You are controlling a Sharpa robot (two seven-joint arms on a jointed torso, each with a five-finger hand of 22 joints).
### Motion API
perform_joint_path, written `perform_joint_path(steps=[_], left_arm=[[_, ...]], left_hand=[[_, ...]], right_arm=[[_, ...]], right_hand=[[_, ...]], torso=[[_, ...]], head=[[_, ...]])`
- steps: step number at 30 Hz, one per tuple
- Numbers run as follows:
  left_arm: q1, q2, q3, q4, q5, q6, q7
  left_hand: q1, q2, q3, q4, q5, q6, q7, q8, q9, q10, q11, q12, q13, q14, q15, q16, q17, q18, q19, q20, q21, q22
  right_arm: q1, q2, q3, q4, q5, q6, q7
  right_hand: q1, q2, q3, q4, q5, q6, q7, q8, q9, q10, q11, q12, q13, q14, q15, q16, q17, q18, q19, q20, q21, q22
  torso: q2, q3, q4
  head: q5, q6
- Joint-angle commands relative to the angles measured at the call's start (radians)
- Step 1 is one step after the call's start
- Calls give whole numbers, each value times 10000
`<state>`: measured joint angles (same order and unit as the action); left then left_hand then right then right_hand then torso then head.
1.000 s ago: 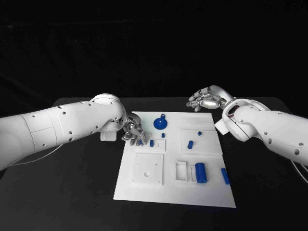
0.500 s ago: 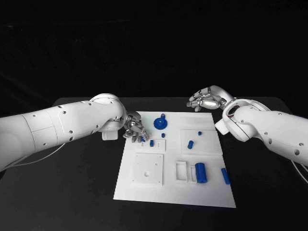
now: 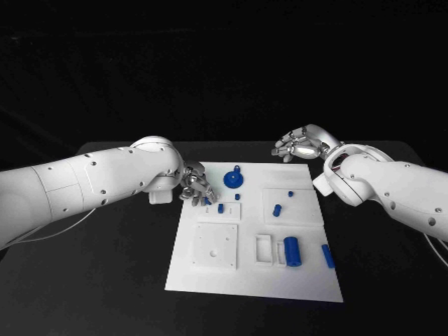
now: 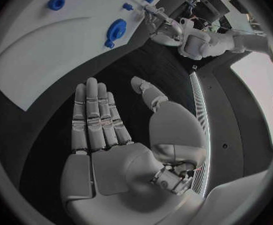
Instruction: Assemble the parts on the task board
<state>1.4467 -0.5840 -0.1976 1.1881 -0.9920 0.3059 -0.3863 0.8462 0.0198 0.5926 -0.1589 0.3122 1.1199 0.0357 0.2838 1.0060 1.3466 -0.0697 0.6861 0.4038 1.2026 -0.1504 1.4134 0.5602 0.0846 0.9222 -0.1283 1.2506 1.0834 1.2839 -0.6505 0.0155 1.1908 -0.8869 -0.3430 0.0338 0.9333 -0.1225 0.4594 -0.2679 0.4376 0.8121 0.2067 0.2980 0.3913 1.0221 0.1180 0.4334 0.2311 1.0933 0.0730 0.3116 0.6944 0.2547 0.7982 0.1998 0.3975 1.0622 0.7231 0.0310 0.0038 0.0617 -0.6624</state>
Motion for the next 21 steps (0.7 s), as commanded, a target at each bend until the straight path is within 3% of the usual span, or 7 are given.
perform_joint_path(steps=[1,8,21], left_arm=[[-52,-15,-32,7,13,184,8],[-52,-170,-4,111,368,616,126],[-53,-454,9,479,354,997,119]], left_hand=[[251,201,797,-738,-15,-35,1,3,28,-32,-5,14,-9,223,-275,-45,-5,159,65,-1325,18,-6],[387,211,800,-920,209,82,-44,68,165,45,-48,107,18,271,-311,34,42,147,79,-1320,55,16],[450,197,788,-1065,312,150,-75,81,242,103,-81,167,34,306,-341,112,90,139,81,-1316,80,33]], right_arm=[[-10,8,4,-1,-12,120,80],[-16,4,4,4,-12,126,82],[-27,-5,4,5,-12,117,88]], right_hand=[[-114,-22,-58,-14,35,-72,-15,52,-14,-68,-26,43,-11,-12,24,-33,12,71,-83,-10,-60,9],[-117,-22,-59,-14,34,-72,-15,53,-15,-68,-25,44,-13,-11,24,-35,14,71,-83,-10,-61,10],[-120,-21,-61,-14,34,-74,-14,54,-17,-70,-25,47,-18,-11,24,-39,18,71,-84,-10,-63,12]], torso=[[0,-5,-4],[12,-7,-6],[6,-10,0]], head=[[16,0],[3,-5],[-13,-16]])
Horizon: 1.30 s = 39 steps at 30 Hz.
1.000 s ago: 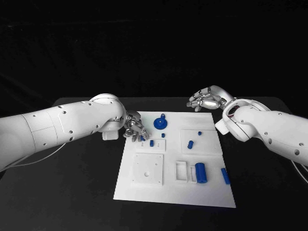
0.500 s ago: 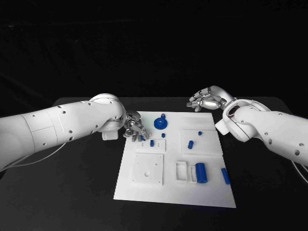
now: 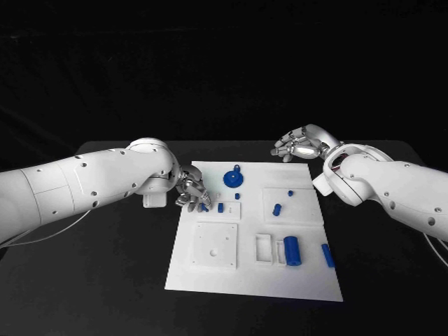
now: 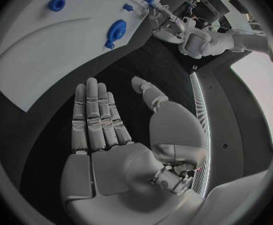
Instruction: Assemble the parts on the task board
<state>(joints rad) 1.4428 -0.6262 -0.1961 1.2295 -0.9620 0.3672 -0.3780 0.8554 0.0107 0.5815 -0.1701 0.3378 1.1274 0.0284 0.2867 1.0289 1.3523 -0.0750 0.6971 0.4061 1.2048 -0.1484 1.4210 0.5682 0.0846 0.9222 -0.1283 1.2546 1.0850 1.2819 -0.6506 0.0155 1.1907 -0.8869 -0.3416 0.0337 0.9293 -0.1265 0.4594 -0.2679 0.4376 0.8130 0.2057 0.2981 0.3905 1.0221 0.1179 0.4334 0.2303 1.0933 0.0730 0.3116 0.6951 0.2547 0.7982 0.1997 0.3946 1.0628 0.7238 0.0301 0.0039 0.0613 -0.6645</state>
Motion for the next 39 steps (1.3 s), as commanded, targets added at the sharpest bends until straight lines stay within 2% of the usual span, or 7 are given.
perform_joint_path(steps=[1,5,10,18,33,39], left_arm=[[-13,-47,-6,78,52,326,43],[-13,-41,-7,100,51,237,63],[-13,-23,-7,144,14,273,60],[-14,5,-10,173,-246,149,82],[-13,78,-22,195,-660,494,44],[-13,86,-23,178,-693,450,32]], left_hand=[[358,289,899,-954,57,77,-2,52,14,47,-28,58,12,284,-361,37,11,138,81,-1315,41,17],[361,287,896,-964,66,85,-5,52,21,54,-32,64,13,286,-364,44,15,137,83,-1315,44,19],[360,287,894,-967,70,89,-7,52,25,57,-34,67,14,288,-366,47,17,136,84,-1315,46,20],[362,281,891,-974,72,93,-9,49,30,58,-36,70,14,289,-369,52,21,136,88,-1315,48,21],[366,276,889,-979,77,101,-14,45,40,63,-41,76,15,294,-374,61,27,136,94,-1315,52,21],[369,276,890,-982,77,102,-15,43,43,63,-42,77,15,293,-375,62,28,136,94,-1315,52,21]], right_arm=[[-9,-8,4,5,-12,98,89],[-11,5,4,7,-12,105,91],[-14,7,4,4,-12,109,93],[-15,5,4,-7,-12,134,79],[-15,-5,4,4,-12,142,78],[-15,-5,4,9,-12,140,77]], right_hand=[[-80,19,-61,-13,34,-84,-4,54,-10,-70,-25,47,-10,-11,24,-39,11,71,-84,-10,-34,5],[-80,20,-61,-14,35,-84,-4,55,-10,-70,-25,48,-11,-10,24,-40,12,71,-84,-10,-35,6],[-81,21,-61,-13,35,-84,-4,56,-11,-70,-25,49,-13,-10,24,-41,13,71,-84,-10,-35,6],[-84,20,-63,-14,34,-85,-4,57,-12,-71,-25,51,-16,-10,24,-45,16,71,-85,-9,-37,7],[-86,20,-65,-16,34,-86,-4,59,-14,-74,-24,53,-22,-11,25,-50,21,71,-86,-9,-39,9],[-86,21,-65,-17,35,-86,-4,60,-15,-75,-24,55,-24,-11,25,-52,23,71,-87,-9,-40,10]], torso=[[-3,-1,0],[-9,3,14],[-6,-2,0],[-10,10,2],[-7,7,-7],[-7,8,4]], head=[[-11,2],[-6,-17],[-4,-26],[6,-28],[17,-27],[17,-20]])
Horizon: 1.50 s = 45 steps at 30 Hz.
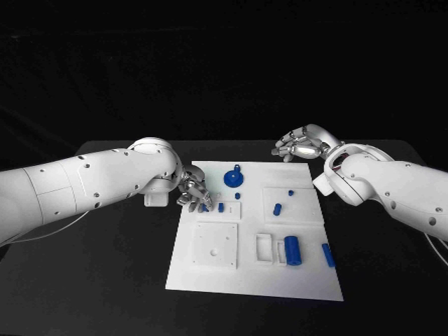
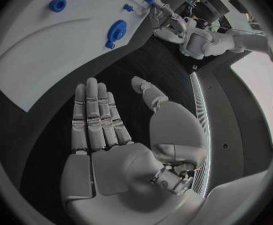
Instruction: Assemble the parts on the task board
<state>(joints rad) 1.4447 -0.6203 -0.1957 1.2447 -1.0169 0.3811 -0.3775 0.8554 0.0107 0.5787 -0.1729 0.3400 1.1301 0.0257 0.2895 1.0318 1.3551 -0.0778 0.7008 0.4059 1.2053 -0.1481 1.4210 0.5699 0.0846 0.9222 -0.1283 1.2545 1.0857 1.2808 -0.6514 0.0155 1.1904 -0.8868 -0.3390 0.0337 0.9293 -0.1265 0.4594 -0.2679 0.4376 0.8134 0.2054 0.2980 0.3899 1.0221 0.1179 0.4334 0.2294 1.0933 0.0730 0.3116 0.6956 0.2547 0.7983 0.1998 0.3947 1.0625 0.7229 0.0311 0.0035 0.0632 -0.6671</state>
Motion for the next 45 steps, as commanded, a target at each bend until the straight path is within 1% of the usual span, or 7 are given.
perform_joint_path(steps=[1,3,5,9,15,33,45], left_arm=[[-32,38,-28,22,-158,351,19],[-32,39,-29,23,-158,313,-7],[-32,67,-32,-4,-156,115,-77],[-32,138,-38,-130,-102,145,-165],[-48,207,-45,-199,-101,286,-165],[-64,233,-47,-172,-129,653,-57],[-83,233,-47,-169,-165,545,115]], left_hand=[[370,275,918,-956,55,75,11,13,15,34,-14,40,17,287,-379,63,11,136,94,-1315,53,15],[370,275,918,-956,55,75,11,13,15,34,-14,41,17,287,-379,63,11,136,94,-1315,53,15],[366,274,915,-952,51,76,12,11,17,34,-14,41,16,286,-379,63,12,135,94,-1314,53,14],[313,298,894,-855,-80,53,28,-33,31,6,2,27,3,265,-364,40,4,132,105,-1312,41,3],[234,313,879,-728,-132,-2,52,-91,42,-54,26,-1,-17,228,-345,-11,-17,129,90,-1309,17,-10],[340,245,919,-833,-132,50,38,-103,68,-15,16,31,-11,250,-349,10,-5,143,80,-1320,26,2],[421,203,932,-890,-19,127,16,-107,91,43,-6,64,-4,294,-367,66,26,136,95,-1316,52,16]], right_arm=[[-3,3,4,15,-12,115,77],[-3,4,4,15,-12,116,77],[-3,-2,4,17,-12,118,74],[-3,-2,4,21,-12,134,74],[-3,-7,4,19,-12,145,71],[-3,13,4,0,-12,158,81],[-6,24,4,-11,-12,165,83]], right_hand=[[-86,21,-65,-18,35,-90,-1,60,-9,-75,-24,55,-15,-10,25,-53,18,70,-87,-9,-41,14],[-86,21,-66,-18,35,-90,-1,60,-9,-75,-24,55,-16,-10,25,-54,19,70,-88,-9,-41,14],[-87,20,-66,-18,35,-91,0,60,-10,-75,-24,56,-16,-10,25,-54,20,70,-88,-9,-41,14],[-88,21,-67,-18,35,-91,0,61,-10,-76,-24,56,-17,-10,25,-55,21,70,-88,-9,-42,14],[-94,20,-69,-15,37,-90,0,62,-11,-75,-23,58,-19,-9,25,-57,22,70,-88,-8,-42,15],[-102,25,-72,-10,46,-91,0,64,-13,-74,-24,62,-24,-8,25,-61,27,70,-87,-7,-44,17],[-106,25,-74,-11,49,-92,0,66,-14,-76,-24,65,-27,-8,25,-65,31,70,-88,-7,-45,19]], torso=[[1,-3,9],[2,-5,10],[1,-4,7],[-2,-3,10],[4,-4,0],[2,1,2],[4,-5,7]], head=[[-9,9],[-9,5],[2,0],[2,2],[-10,-4],[-15,-21],[-14,-13]])
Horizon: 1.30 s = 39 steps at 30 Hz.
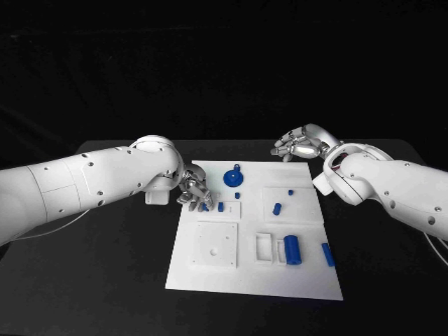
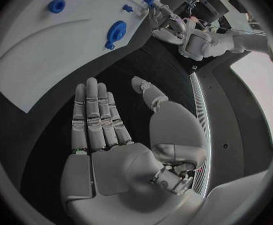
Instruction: Assemble the parts on the task board
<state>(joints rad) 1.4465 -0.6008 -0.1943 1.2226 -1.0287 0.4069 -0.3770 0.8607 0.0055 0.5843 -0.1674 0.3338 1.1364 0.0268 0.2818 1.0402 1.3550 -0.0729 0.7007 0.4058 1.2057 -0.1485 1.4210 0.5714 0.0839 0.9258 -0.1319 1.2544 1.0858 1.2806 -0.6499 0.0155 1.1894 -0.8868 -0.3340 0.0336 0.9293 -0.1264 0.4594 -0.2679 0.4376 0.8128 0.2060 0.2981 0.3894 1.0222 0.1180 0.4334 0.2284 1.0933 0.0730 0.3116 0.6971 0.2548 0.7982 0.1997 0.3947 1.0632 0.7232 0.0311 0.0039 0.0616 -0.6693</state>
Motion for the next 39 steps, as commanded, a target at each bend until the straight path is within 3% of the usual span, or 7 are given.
perform_joint_path(steps=[1,18,33,39], left_arm=[[-102,41,-61,48,-47,283,116],[-104,49,-56,12,36,361,174],[-99,71,-57,-70,588,529,-519],[-98,85,-57,-17,390,546,-519]], left_hand=[[371,257,876,-946,49,68,4,-31,9,48,-57,66,-3,292,-364,70,13,143,61,-1280,55,16],[402,236,853,-985,147,155,-31,-22,54,123,-95,125,16,350,-401,156,59,144,102,-1281,101,37],[348,244,828,-934,173,156,-30,-46,69,121,-93,130,15,348,-402,172,70,141,109,-1278,105,38],[254,149,776,-822,-44,153,-6,-106,64,101,-60,107,-3,296,-370,133,57,145,80,-1276,86,34]], right_arm=[[-5,10,4,-3,-13,114,84],[-24,32,4,-21,-13,113,94],[-29,25,4,-23,-13,106,96],[-29,22,4,-19,-13,105,94]], right_hand=[[-106,25,-74,-11,49,-86,-6,66,-9,-76,-24,65,-18,-8,25,-65,16,70,-88,-7,-46,12],[-106,27,-76,-13,52,-89,-6,67,-12,-78,-24,68,-24,-7,25,-70,21,70,-88,-8,-48,14],[-107,26,-77,-15,53,-90,-6,67,-12,-80,-23,69,-26,-8,25,-72,23,70,-89,-8,-49,14],[-107,25,-77,-16,54,-91,-5,68,-13,-81,-23,69,-27,-8,26,-74,24,70,-90,-8,-50,15]], torso=[[1,-5,2],[2,1,2],[-2,4,12],[-2,-2,2]], head=[[2,10],[2,4],[-12,-25],[-4,-18]])
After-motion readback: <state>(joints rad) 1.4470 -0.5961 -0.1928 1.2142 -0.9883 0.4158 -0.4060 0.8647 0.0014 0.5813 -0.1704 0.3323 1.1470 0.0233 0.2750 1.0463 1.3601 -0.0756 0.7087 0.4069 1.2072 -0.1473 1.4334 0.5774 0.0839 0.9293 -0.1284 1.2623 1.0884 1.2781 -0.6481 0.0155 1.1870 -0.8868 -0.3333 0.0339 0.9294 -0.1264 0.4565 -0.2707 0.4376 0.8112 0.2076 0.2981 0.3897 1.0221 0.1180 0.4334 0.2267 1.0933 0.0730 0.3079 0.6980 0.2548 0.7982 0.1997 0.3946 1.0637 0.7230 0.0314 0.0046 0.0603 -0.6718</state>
